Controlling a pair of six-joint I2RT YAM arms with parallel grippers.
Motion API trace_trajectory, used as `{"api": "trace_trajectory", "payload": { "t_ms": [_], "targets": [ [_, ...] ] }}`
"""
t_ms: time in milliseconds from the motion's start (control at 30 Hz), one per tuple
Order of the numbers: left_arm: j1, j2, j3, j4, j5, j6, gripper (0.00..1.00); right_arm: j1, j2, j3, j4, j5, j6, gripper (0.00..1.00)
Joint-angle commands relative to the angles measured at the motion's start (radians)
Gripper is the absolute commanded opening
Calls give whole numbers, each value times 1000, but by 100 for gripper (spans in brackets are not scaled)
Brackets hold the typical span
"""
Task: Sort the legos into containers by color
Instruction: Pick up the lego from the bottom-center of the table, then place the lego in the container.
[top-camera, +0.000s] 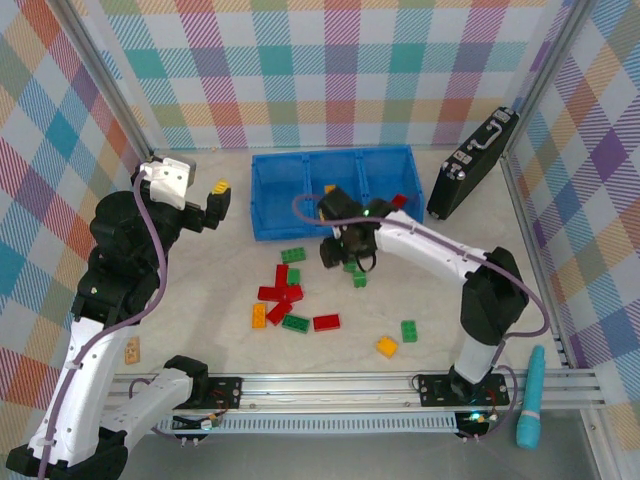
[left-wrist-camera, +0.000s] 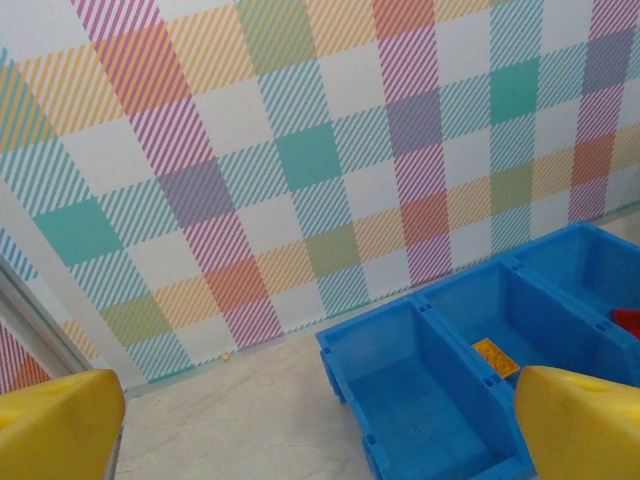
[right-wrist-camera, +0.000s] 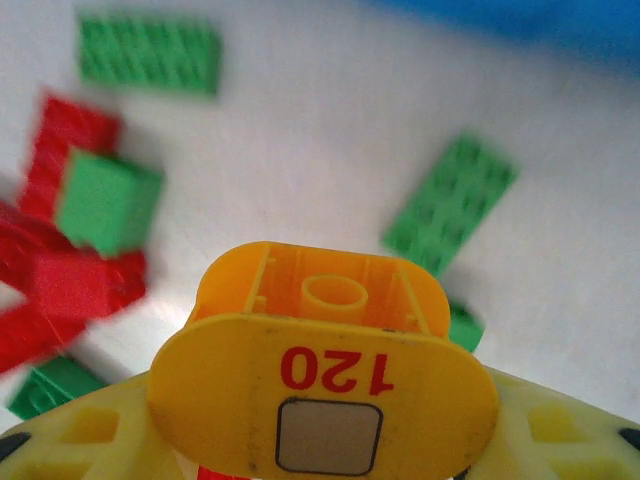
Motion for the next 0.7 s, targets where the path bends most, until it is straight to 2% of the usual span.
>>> {"api": "trace_trajectory", "payload": {
  "t_ms": [0,167,433,533,667],
  "targets": [
    [-4,-19,-2,26,-17,17,100,-55,100,130,-29,31,-157,50],
    [-4,-17,3,21,-25,25,100,-117,266,337,11,27,-244,50],
    [-4,-3,18,13,-28,30,100,-194,494,612,-9,-20,-265,55],
    [-4,-5,16,14,-30,33,100,-197,516,671,-40,-36,-269,61],
    [-4,-23,-5,28,-31,33,100,-197,447,642,-79,-73,-251,71]
  ]
}}
